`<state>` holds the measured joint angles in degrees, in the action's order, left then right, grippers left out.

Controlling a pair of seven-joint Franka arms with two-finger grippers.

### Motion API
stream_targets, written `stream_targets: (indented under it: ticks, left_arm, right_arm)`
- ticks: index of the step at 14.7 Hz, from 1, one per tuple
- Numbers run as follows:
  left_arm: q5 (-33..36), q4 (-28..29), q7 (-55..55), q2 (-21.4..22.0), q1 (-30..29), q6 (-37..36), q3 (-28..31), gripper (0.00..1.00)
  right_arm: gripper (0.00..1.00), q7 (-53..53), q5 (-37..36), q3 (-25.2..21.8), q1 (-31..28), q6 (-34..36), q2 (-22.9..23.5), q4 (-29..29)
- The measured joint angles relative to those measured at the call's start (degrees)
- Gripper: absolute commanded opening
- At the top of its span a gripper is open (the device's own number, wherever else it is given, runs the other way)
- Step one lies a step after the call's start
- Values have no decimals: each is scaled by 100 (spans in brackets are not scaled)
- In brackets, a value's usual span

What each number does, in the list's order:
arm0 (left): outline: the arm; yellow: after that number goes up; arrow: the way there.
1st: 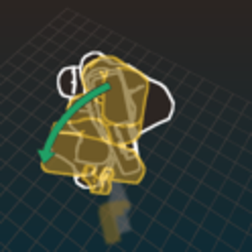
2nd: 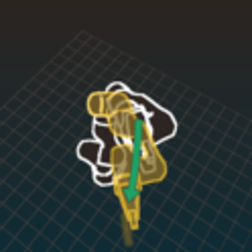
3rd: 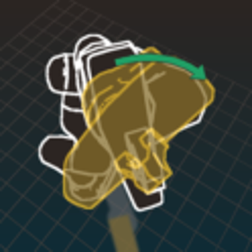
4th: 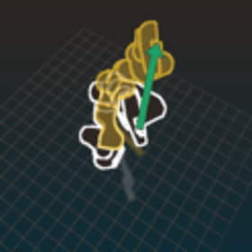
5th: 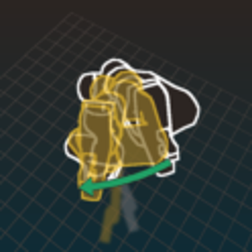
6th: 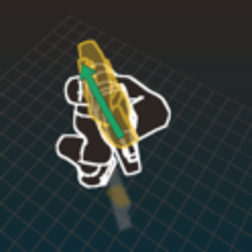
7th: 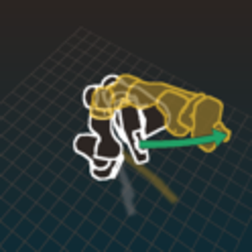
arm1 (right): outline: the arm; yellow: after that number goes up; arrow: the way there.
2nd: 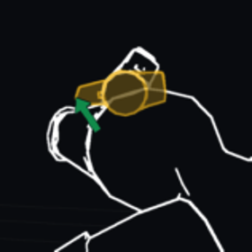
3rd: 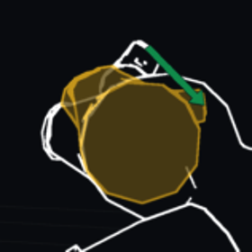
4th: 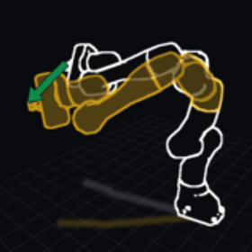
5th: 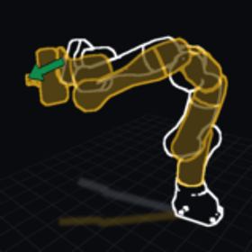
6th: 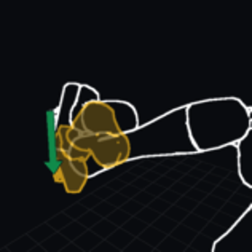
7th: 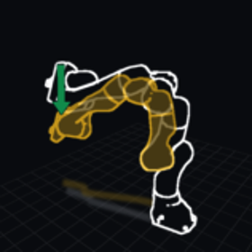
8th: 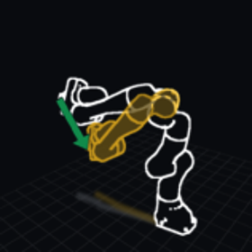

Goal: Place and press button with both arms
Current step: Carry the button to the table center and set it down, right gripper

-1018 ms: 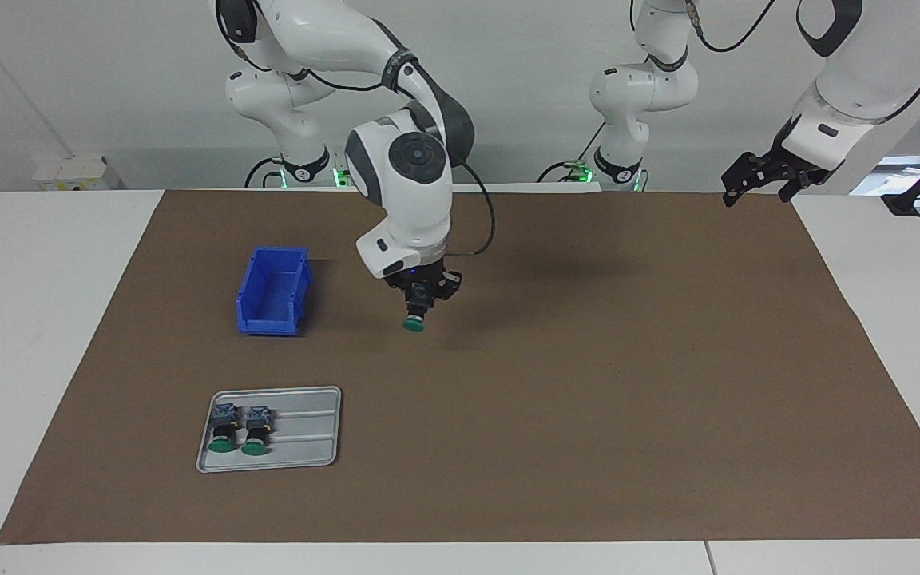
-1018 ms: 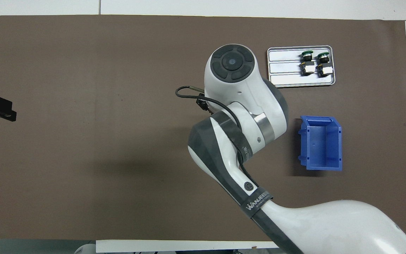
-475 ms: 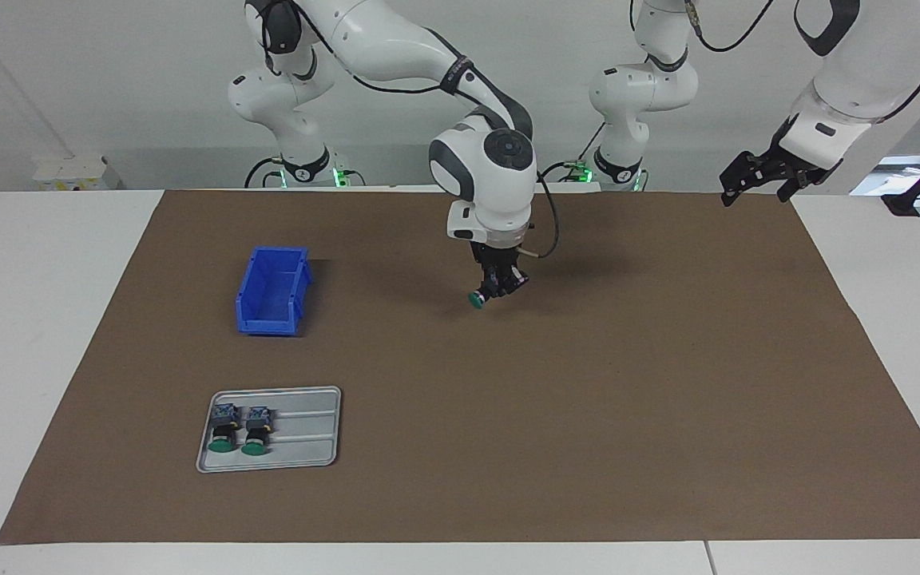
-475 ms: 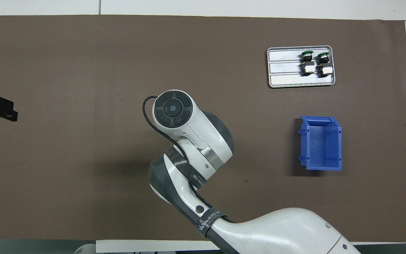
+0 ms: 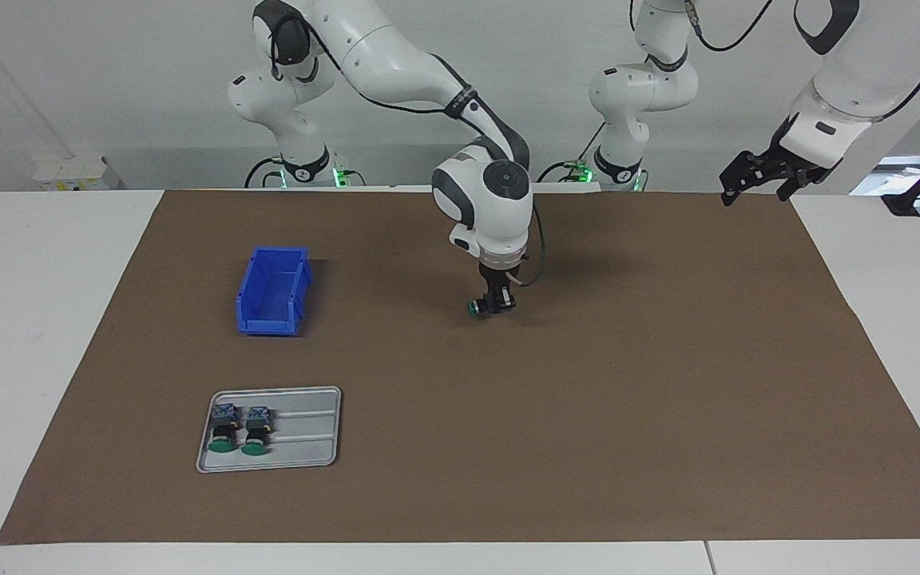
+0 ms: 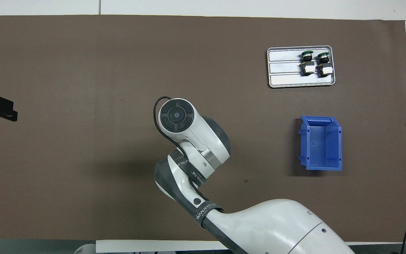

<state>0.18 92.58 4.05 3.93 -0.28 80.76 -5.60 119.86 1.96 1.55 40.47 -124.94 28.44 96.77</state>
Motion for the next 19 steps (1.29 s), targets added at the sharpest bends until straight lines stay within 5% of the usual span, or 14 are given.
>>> stream_targets:
  ticks: [1,2,7,10,19]
  left_arm:
    - [0,0,3,1,0,0,0,100]
    - [0,0,5,2,0,0,0,100]
    - [0,0,7,3,0,1,-1,100]
    - [0,0,14,3,0,0,-4,100]
    - [-7,5,1118,3,45,2,-48,100]
  right_arm:
    - [71,4,0,0,0,-4,-3,46]
    - [98,5,0,-2,-4,-4,-9,62]
    - [100,8,-1,-50,-78,52,-176,-70]
    - [100,-166,-5,-83,-578,468,-731,-280]
    - [100,-4552,-1,-146,-2660,2644,-2486,-302]
